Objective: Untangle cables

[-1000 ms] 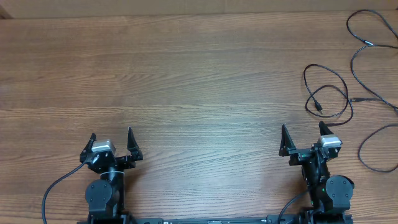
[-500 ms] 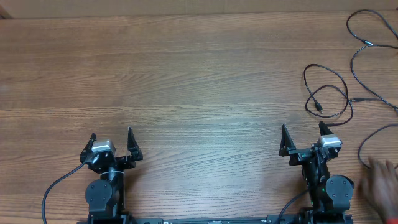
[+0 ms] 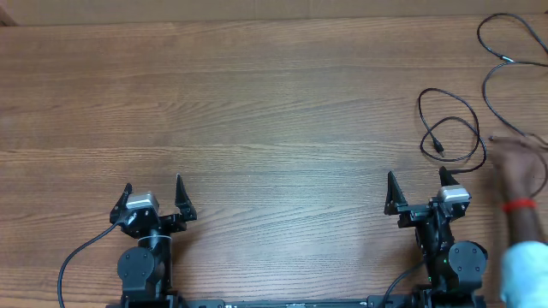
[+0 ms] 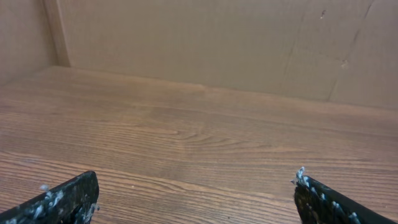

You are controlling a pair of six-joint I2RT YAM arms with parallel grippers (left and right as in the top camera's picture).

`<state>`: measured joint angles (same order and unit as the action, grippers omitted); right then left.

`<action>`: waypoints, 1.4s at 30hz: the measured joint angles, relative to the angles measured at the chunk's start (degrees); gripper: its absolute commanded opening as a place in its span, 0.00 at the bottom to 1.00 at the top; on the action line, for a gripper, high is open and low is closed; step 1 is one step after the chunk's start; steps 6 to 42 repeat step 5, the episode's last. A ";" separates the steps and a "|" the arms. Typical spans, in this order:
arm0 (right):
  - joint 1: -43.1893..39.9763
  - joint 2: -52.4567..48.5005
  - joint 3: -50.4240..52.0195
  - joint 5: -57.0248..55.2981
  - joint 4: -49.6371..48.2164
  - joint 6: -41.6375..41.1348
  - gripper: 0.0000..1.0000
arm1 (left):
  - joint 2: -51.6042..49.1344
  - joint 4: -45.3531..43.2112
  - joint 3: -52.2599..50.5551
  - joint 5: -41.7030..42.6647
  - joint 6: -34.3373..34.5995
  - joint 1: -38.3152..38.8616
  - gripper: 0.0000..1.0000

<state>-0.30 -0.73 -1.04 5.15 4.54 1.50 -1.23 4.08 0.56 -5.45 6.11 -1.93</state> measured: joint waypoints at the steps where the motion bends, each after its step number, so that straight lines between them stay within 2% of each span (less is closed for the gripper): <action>1: 0.00 0.00 0.00 -0.02 -0.02 0.00 1.00 | 0.00 0.00 0.00 0.00 0.00 0.00 1.00; 42: 0.00 0.00 0.00 -0.02 -0.02 0.02 1.00 | 0.00 0.00 0.00 0.00 0.00 0.00 1.00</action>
